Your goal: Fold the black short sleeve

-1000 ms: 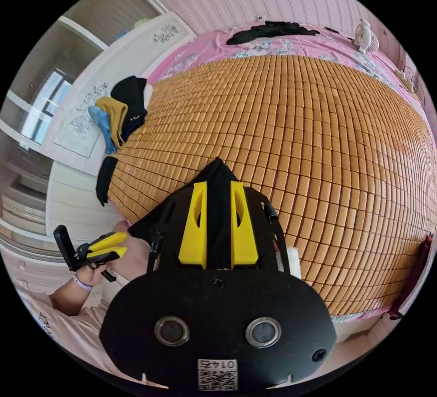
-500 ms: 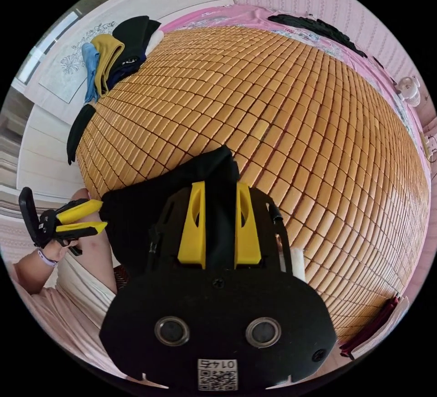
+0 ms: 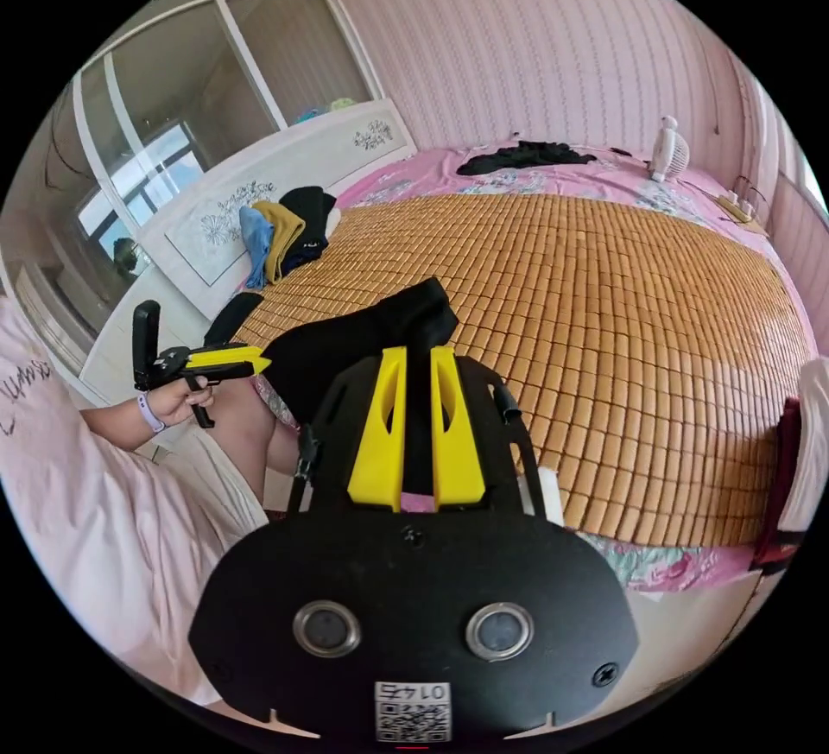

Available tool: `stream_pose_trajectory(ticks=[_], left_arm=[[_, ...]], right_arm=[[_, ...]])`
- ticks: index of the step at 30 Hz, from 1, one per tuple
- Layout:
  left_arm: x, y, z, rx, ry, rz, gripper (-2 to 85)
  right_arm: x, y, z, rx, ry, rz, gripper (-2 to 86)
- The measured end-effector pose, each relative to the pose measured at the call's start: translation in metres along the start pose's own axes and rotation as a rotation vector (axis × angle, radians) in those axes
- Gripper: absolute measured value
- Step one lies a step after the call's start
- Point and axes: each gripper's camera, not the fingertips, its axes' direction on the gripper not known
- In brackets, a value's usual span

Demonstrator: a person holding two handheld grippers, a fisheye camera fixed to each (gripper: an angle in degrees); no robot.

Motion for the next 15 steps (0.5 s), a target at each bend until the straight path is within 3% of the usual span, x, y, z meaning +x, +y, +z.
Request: stream_pose_trajectory(ticks=[4, 10, 15], left_arm=[[0.067, -0.034, -0.023, 0.057, 0.155, 0.219, 0.8], [0.169, -0.131, -0.003, 0.165, 0.434, 0.494, 0.9], [0.265, -0.251, 0.038, 0.221, 0.727, 0.439, 1.7]], right_arm=[[0.014, 0.044, -0.104, 0.196, 0.155, 0.117, 4.7], [0.046, 0.040, -0.246, 0.263, 0.500, 0.121, 4.6], [0.139, -0.036, -0.339, 0.189, 0.835, 0.297, 6.5]])
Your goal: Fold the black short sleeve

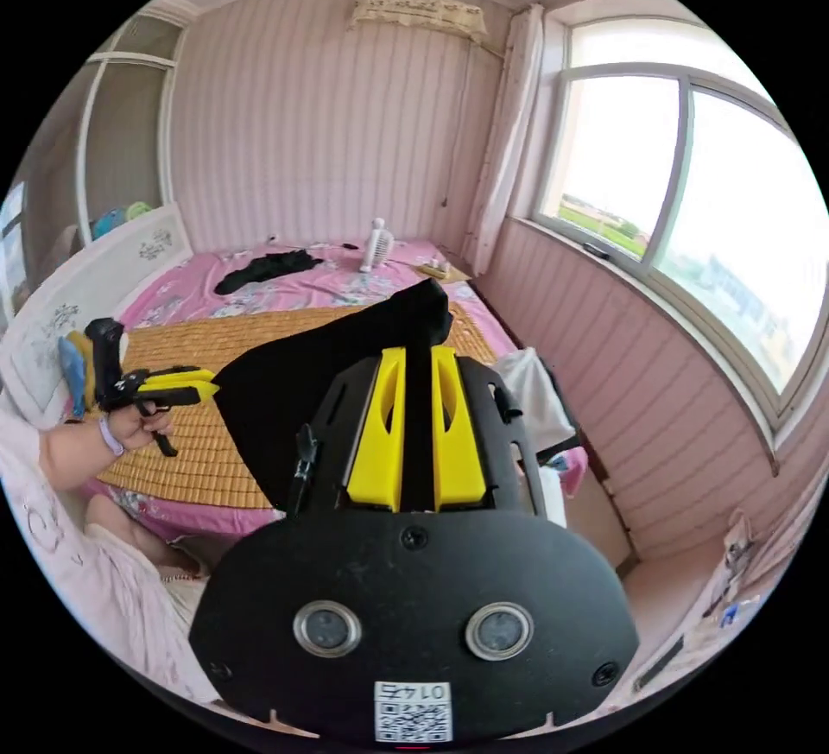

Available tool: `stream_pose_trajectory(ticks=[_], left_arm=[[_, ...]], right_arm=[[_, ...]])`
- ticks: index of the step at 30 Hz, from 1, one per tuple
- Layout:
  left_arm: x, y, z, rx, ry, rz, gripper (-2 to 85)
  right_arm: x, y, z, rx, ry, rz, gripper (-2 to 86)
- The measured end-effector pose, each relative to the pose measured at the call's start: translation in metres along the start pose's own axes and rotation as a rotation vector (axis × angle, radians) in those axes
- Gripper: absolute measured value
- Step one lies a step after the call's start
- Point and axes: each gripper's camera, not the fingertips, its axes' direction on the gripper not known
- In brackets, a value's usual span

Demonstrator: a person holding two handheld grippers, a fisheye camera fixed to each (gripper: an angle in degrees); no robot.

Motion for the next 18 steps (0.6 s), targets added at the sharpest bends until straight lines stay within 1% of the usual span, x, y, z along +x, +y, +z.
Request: stream_pose_trajectory(ticks=[1, 2, 4, 6, 7, 9, 12, 13, 14, 15, 16, 17, 18], left_arm=[[-0.010, -0.025, 0.028, 0.019, 0.033, -0.060, 1.8], [-0.020, -0.044, 0.053, 0.004, 0.017, -0.088, 2.1], [-0.037, -0.054, 0.079, -0.060, -0.058, -0.160, 2.3], [-0.053, -0.044, 0.086, -0.126, -0.092, -0.202, 2.5], [-0.059, -0.030, 0.078, -0.160, -0.110, -0.197, 2.1], [-0.063, 0.001, 0.051, -0.187, -0.139, -0.158, 1.2], [-0.066, 0.073, -0.020, -0.249, -0.231, -0.132, -0.4], [-0.067, 0.103, -0.054, -0.277, -0.277, -0.179, -0.7], [-0.064, 0.133, -0.090, -0.299, -0.309, -0.227, -0.8], [-0.061, 0.147, -0.108, -0.308, -0.334, -0.254, -0.9], [-0.052, 0.172, -0.146, -0.314, -0.403, -0.300, -0.9], [-0.040, 0.193, -0.183, -0.300, -0.478, -0.334, -0.9], [-0.033, 0.202, -0.201, -0.288, -0.513, -0.351, -0.9]], right_arm=[[0.025, -0.021, 0.021, -0.005, 0.104, 0.085, 7.4], [0.036, -0.027, 0.033, -0.001, 0.145, 0.133, 7.8], [0.072, -0.030, 0.085, -0.135, 0.277, 0.289, 9.3], [0.079, -0.009, 0.103, -0.172, 0.308, 0.337, 9.5], [0.071, 0.014, 0.102, -0.125, 0.283, 0.309, 9.5], [0.051, 0.061, 0.097, -0.060, 0.231, 0.240, 9.4], [0.008, 0.160, 0.085, -0.061, 0.134, 0.181, 9.3], [-0.012, 0.204, 0.080, -0.092, 0.092, 0.175, 9.2], [-0.022, 0.226, 0.078, -0.119, 0.071, 0.181, 9.2], [-0.041, 0.267, 0.072, -0.182, 0.035, 0.201, 9.1], [-0.061, 0.303, 0.065, -0.250, 0.013, 0.230, 9.0], [-0.071, 0.319, 0.061, -0.278, 0.005, 0.243, 8.7], [-0.093, 0.343, 0.051, -0.310, -0.018, 0.257, 8.2]])
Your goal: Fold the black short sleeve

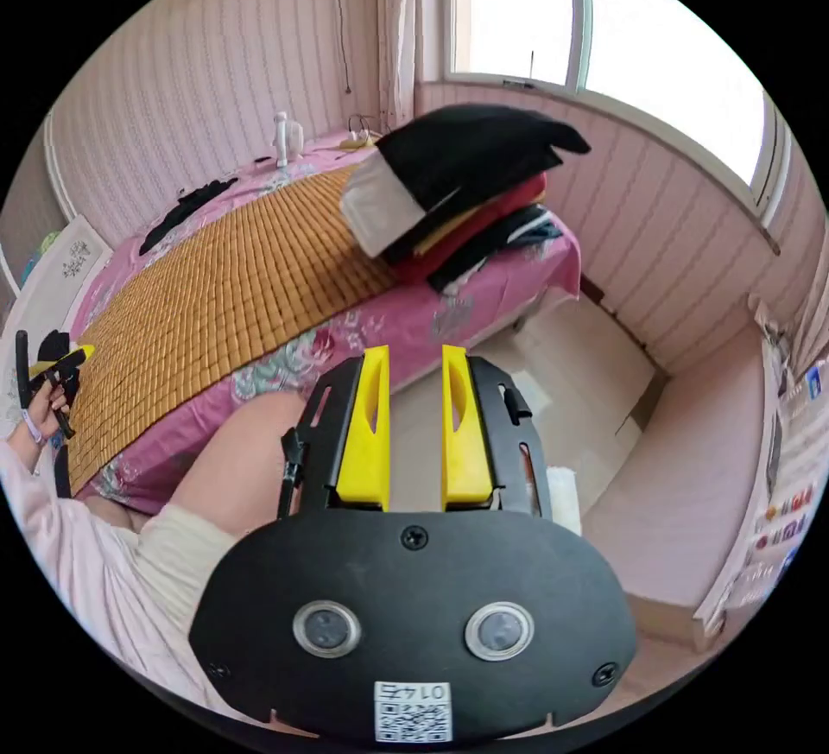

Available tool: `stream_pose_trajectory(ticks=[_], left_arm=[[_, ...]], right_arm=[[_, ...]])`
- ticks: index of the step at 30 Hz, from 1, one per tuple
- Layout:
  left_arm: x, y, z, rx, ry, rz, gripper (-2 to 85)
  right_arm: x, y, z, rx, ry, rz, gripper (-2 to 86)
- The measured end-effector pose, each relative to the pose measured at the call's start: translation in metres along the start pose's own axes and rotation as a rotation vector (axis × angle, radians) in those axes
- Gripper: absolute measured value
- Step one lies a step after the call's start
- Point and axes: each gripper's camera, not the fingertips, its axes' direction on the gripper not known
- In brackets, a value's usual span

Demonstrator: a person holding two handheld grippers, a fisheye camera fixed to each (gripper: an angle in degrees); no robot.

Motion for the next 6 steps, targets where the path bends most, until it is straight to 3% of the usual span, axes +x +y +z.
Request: stream_pose_trajectory(ticks=[2, 6], left_arm=[[-0.021, 0.048, -0.053, 0.061, -0.098, -0.109, -0.9], [-0.049, 0.106, -0.121, 0.216, -0.192, -0.249, -0.6]], right_arm=[[-0.028, 0.031, -0.005, 0.003, -0.051, -0.018, 7.0], [-0.123, 0.035, -0.005, 0.074, -0.186, -0.336, 6.2]])
